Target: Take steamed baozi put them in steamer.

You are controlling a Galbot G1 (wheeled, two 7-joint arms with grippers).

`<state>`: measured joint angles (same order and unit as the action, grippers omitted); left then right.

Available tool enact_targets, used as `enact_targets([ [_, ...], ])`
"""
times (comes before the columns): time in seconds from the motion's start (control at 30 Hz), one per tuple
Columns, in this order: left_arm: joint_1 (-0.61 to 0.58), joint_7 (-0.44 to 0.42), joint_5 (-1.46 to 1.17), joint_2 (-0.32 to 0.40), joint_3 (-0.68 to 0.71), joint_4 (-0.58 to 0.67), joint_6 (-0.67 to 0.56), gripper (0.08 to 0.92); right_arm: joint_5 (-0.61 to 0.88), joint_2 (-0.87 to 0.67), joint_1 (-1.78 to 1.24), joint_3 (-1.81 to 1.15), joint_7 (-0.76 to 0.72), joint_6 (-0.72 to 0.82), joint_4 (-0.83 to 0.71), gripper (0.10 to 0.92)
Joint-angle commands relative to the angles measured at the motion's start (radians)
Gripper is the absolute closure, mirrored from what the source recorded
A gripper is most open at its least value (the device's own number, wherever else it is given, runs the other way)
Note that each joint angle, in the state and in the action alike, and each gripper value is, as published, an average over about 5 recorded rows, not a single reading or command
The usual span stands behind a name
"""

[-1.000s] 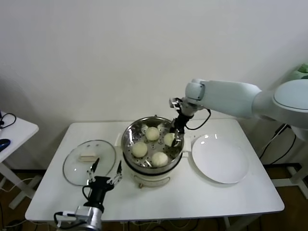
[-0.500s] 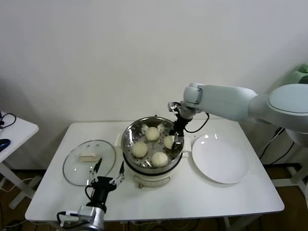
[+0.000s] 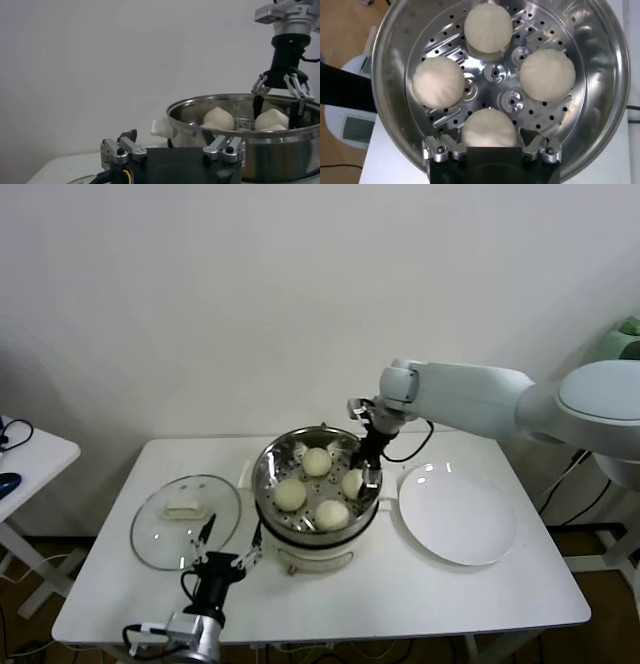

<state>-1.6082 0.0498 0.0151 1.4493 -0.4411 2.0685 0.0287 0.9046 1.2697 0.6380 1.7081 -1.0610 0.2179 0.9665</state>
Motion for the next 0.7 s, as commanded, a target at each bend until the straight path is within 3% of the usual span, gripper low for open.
enact_targets([
  [0.03,0.002,0.000,0.001,-0.001,0.000,0.001,0.001,0.177,0.010,-0.007,0.035,-0.020,-0.012,-0.004,0.010,0.203],
  [0.3,0.018,-0.004,-0.001,-0.017,-0.040,-0.005,-0.007,0.177,-0.003,-0.135,0.109,-0.176,0.022,-0.031,0.099,0.203],
  [0.7,0.008,-0.007,-0.038,-0.028,-0.109,0.021,-0.010,0.177,-0.242,-0.508,-0.077,-0.587,0.262,0.005,0.371,0.203],
])
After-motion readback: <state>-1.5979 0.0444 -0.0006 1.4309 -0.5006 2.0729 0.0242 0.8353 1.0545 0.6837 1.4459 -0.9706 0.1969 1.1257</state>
